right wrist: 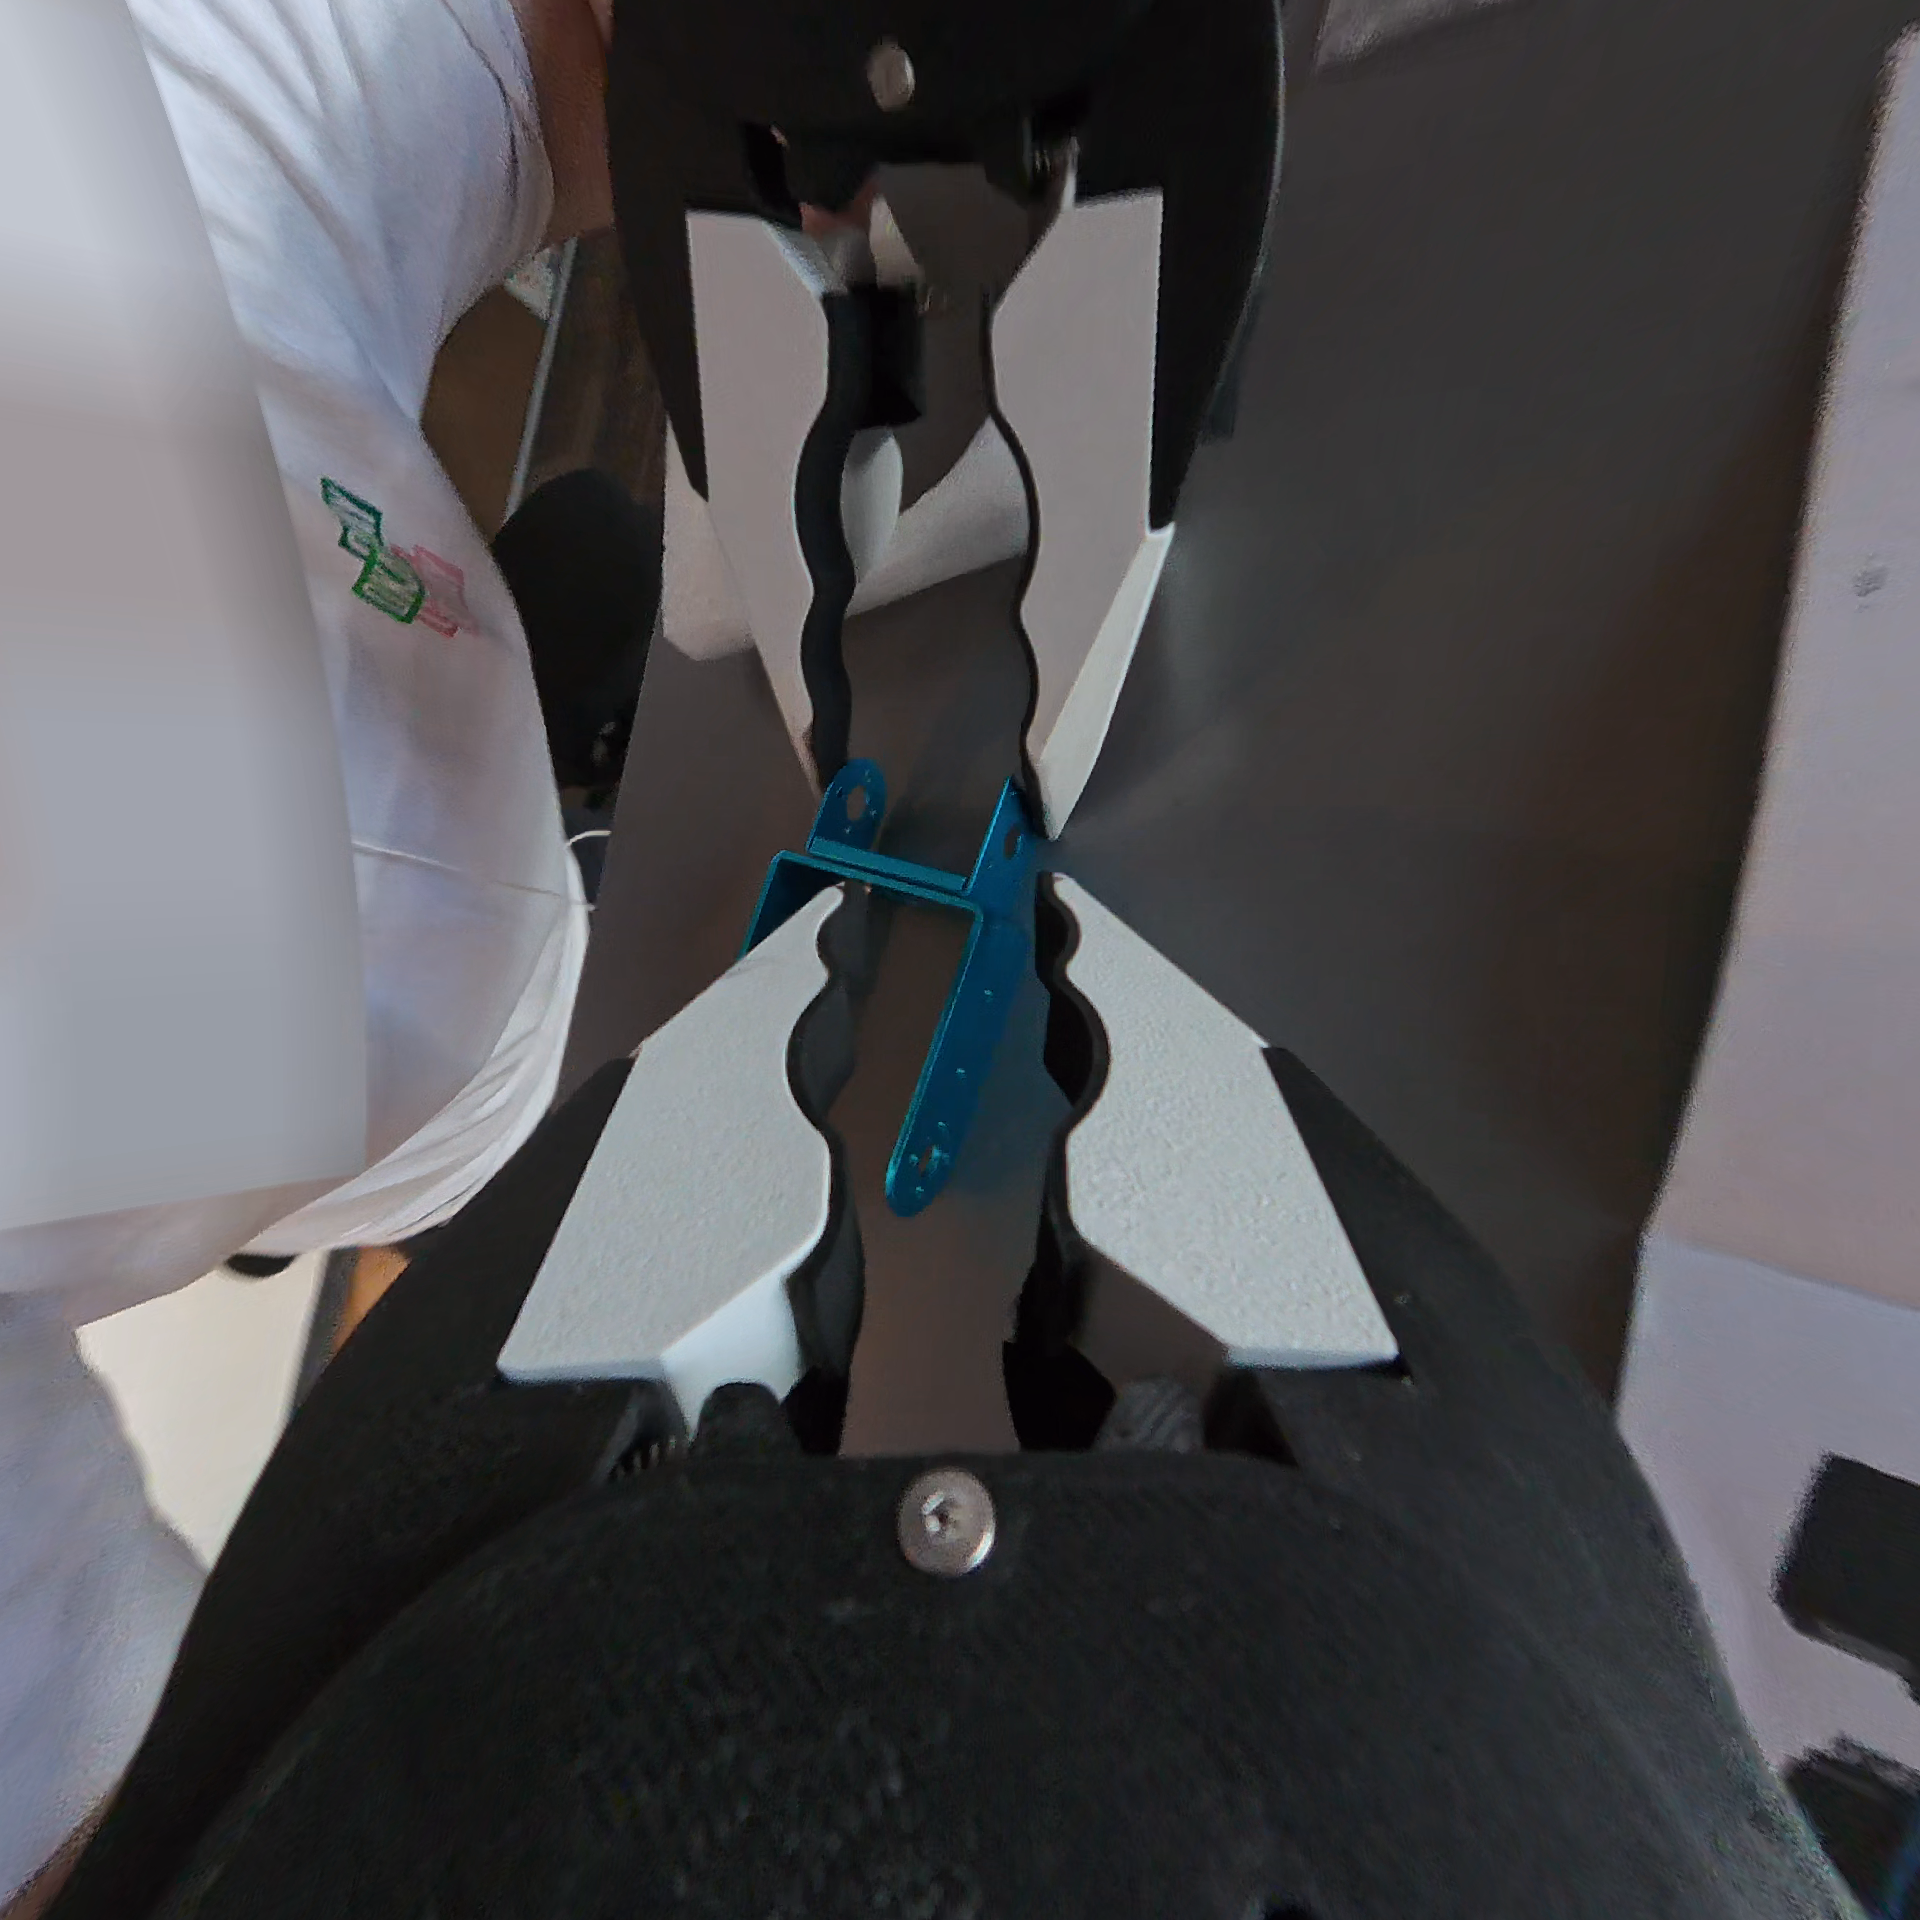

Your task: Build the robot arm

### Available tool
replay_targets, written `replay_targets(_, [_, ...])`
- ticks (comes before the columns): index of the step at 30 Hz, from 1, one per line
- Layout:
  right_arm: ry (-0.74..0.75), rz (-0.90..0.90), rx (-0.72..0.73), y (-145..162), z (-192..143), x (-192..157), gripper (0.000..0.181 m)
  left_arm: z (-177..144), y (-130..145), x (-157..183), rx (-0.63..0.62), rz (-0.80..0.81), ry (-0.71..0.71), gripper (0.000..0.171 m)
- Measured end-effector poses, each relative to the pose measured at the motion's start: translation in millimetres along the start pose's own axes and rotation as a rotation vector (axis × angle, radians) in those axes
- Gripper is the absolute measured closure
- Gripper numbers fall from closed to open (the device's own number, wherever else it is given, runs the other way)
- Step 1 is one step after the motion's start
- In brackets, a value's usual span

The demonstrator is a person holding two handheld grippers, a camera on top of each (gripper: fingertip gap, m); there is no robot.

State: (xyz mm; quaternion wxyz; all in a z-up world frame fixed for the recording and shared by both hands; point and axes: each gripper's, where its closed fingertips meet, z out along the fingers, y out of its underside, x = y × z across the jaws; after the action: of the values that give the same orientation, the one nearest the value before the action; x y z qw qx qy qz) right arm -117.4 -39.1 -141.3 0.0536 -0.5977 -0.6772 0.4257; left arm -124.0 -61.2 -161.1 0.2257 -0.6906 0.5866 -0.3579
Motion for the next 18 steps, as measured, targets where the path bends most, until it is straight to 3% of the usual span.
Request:
replay_targets(4, [0.222,-0.103,0.081,-14,-20,23,0.138,-17,-14,-1,0.113,-0.056,0.043,0.112])
replay_targets(7, [0.512,-0.138,0.112,-22,-43,56,0.116,-37,-19,-24,0.169,-0.026,-0.098,0.111])
replay_targets(13, [1.190,-0.182,0.260,-45,-139,93,0.135,-84,-26,-70,0.253,0.028,-0.464,0.118])
replay_targets(18, [1.657,0.028,0.138,7,-217,121,0.134,-119,-17,-101,0.257,-0.027,-0.693,0.116])
